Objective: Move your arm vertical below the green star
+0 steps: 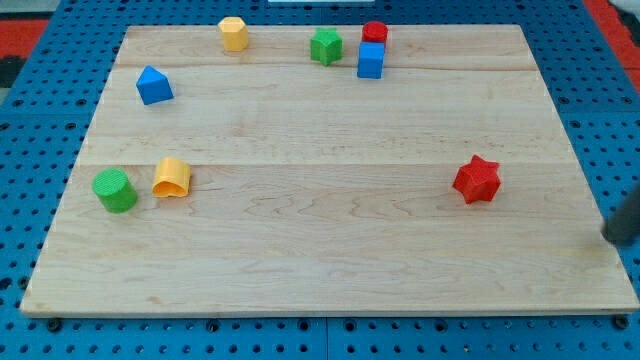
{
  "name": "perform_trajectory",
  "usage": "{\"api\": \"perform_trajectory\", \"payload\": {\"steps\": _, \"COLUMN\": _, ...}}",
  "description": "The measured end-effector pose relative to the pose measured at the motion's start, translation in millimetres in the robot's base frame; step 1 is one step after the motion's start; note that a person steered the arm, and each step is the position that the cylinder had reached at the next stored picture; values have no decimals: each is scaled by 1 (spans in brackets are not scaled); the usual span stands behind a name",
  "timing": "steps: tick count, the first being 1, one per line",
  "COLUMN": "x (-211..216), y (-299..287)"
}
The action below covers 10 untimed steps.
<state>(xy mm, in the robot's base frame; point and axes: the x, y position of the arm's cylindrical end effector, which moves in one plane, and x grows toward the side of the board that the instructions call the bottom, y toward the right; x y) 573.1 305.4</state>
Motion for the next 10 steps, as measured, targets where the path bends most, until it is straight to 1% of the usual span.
{"api": "perform_trajectory", "payload": {"steps": 1, "x": -99, "y": -29}}
{"api": "perform_trajectory", "payload": {"steps": 2, "x": -92, "y": -43}}
{"api": "perform_trajectory", "payload": {"steps": 3, "x": -41, "y": -42}}
{"api": "perform_trajectory", "payload": {"steps": 4, "x": -158, "y": -115}}
{"api": "perform_trajectory", "payload": {"steps": 5, "x": -187, "y": -214}}
{"api": "perform_trajectory", "payload": {"steps": 6, "x": -128, "y": -239}}
{"api": "perform_trajectory", "payload": {"steps": 7, "x": -210, "y": -322}}
{"api": "perform_trajectory", "payload": {"steps": 8, "x": -246, "y": -387}}
{"api": "perform_trajectory", "payload": {"steps": 9, "x": -138, "y": -362}}
{"api": "perform_trajectory", "payload": {"steps": 10, "x": -159, "y": -321}}
